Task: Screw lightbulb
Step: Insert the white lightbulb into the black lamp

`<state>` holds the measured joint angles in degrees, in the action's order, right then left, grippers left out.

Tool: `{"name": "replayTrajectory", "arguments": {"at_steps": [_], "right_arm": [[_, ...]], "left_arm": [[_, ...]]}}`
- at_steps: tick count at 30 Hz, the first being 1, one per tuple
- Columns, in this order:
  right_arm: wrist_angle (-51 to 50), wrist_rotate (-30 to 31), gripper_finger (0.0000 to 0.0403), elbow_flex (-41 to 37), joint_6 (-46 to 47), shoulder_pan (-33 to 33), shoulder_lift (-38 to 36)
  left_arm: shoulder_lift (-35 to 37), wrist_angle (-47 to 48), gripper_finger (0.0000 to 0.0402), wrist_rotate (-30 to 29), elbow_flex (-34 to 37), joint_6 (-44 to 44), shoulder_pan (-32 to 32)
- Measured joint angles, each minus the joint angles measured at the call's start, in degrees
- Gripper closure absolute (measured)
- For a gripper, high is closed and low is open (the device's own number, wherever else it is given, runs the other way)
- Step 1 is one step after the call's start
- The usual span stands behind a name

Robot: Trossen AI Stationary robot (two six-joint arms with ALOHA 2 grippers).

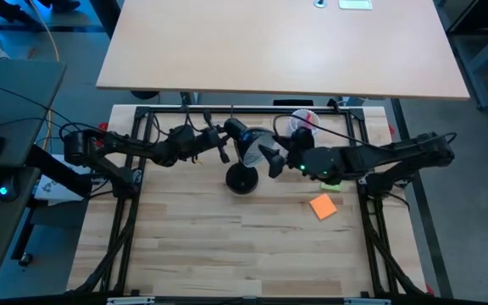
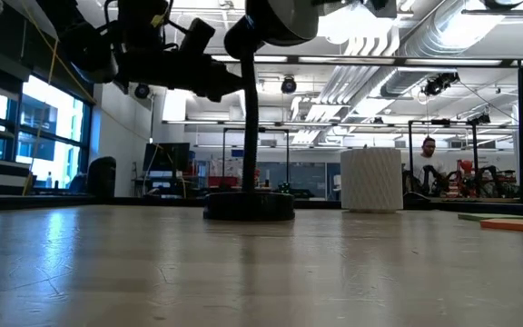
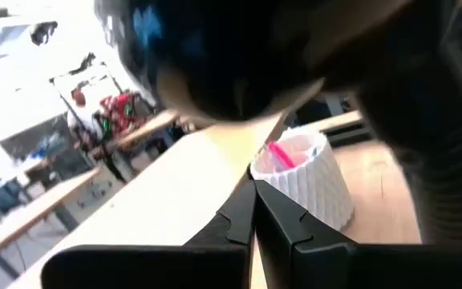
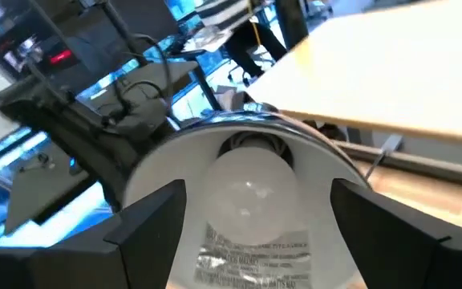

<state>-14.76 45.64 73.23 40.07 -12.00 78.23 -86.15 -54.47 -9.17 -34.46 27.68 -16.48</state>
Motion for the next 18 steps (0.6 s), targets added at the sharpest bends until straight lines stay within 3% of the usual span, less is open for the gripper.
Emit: {"name": "replayTrajectory", "arguments": {"at_steps": [9,14,18], "right_arm": [[-4.49,0.86,0.0096,0.0,-31.41,-6.93,-1.8],[-11.84,0.75,0.0096,0.0,-54.61,-9.58,0.98],[-12.36,0.8,0.0096,0.0,-67.68,-9.43,3.79]], "left_arm": [[0.02,4.92,0.0399,-1.12,0.0,-7.92,-0.82],[0.02,8.32,0.0399,-1.18,0.0,-11.59,0.3],[0.02,9.36,0.0399,-1.05,0.0,-15.98,1.32]]}}
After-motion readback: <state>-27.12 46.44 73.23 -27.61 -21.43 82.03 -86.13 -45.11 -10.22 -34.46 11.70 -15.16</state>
